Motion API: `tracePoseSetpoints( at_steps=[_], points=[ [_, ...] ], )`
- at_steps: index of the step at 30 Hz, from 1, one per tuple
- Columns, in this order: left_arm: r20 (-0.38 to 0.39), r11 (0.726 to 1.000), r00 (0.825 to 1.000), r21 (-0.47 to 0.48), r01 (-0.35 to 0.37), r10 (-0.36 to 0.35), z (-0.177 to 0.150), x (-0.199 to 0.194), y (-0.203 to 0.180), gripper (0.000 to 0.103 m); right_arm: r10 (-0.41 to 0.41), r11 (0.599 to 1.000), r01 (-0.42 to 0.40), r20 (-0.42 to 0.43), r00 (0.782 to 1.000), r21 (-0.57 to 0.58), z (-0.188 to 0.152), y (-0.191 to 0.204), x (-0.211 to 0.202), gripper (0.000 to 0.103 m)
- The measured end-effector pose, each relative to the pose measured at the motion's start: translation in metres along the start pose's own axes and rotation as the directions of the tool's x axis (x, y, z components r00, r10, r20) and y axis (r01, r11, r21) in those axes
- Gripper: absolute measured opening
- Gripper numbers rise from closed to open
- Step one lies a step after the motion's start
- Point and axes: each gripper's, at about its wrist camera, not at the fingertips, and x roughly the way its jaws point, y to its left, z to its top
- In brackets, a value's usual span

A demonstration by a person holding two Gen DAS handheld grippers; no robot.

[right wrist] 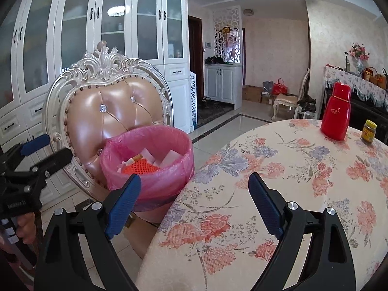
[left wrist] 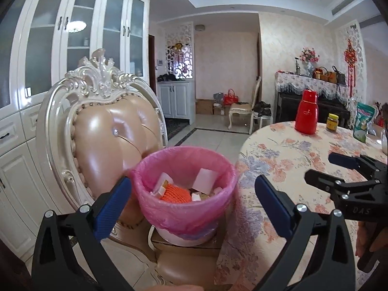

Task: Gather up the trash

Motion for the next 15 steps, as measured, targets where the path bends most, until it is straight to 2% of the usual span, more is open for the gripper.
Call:
tracePoseSetpoints(
  at_steps=[15],
  points=[
    [-0.001, 1.0, 1.0, -0.011, -0.002, 0.002, 0.001, -0.008, 0.004, 0.098, 0.057, 0.998, -0.056, 0.061, 0.996, -0.013, 0.009, 0.008, -0.019, 0.085]
  ],
)
